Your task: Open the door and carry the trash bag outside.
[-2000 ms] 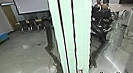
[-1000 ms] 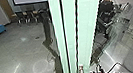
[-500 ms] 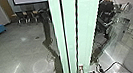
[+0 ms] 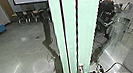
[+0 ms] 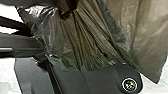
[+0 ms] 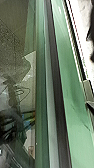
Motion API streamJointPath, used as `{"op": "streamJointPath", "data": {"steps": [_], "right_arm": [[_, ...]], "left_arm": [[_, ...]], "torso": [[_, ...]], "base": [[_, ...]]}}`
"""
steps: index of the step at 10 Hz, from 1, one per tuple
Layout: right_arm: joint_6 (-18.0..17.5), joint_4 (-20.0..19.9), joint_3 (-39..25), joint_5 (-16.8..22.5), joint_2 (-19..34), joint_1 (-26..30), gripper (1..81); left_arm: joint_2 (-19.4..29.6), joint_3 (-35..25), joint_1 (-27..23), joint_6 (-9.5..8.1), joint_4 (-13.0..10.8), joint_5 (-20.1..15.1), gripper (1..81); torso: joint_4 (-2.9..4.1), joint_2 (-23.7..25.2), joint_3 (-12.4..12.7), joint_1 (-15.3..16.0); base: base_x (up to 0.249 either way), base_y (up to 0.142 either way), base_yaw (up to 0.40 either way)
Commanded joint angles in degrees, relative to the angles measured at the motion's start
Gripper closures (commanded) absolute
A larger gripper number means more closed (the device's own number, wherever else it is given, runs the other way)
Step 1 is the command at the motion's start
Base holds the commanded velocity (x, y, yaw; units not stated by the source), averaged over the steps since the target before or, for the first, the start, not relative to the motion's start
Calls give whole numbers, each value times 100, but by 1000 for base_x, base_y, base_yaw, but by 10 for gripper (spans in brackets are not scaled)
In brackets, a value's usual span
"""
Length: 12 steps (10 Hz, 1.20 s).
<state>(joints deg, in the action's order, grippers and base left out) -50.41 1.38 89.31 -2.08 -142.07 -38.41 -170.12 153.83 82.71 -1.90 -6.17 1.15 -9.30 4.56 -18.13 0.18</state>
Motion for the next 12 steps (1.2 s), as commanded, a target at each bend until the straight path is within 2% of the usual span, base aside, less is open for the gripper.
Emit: {"op": "streamJointPath", "data": {"steps": [1,3,5,7,12], "right_arm": [[-531,-490,1184,-530,642,1172,10],[-514,-375,1202,-521,590,1296,10],[-496,-296,1367,-503,336,1155,10],[-505,-296,1404,-530,317,1129,10],[-505,-217,1894,-442,247,1515,10]], "left_arm": [[39,-20,-137,-47,37,-396,811],[31,-20,-136,-47,28,-396,811],[21,-20,-136,-47,28,-396,811],[30,-20,-128,-56,28,-396,811],[57,-20,-128,-56,37,-396,811]], "torso": [[0,0,0,0],[0,0,-2,0],[0,0,-4,-2],[0,2,-4,-5],[0,2,-4,-11]], "base": [[0,0,0],[0,0,0],[0,0,0],[0,0,0],[0,0,0]]}}
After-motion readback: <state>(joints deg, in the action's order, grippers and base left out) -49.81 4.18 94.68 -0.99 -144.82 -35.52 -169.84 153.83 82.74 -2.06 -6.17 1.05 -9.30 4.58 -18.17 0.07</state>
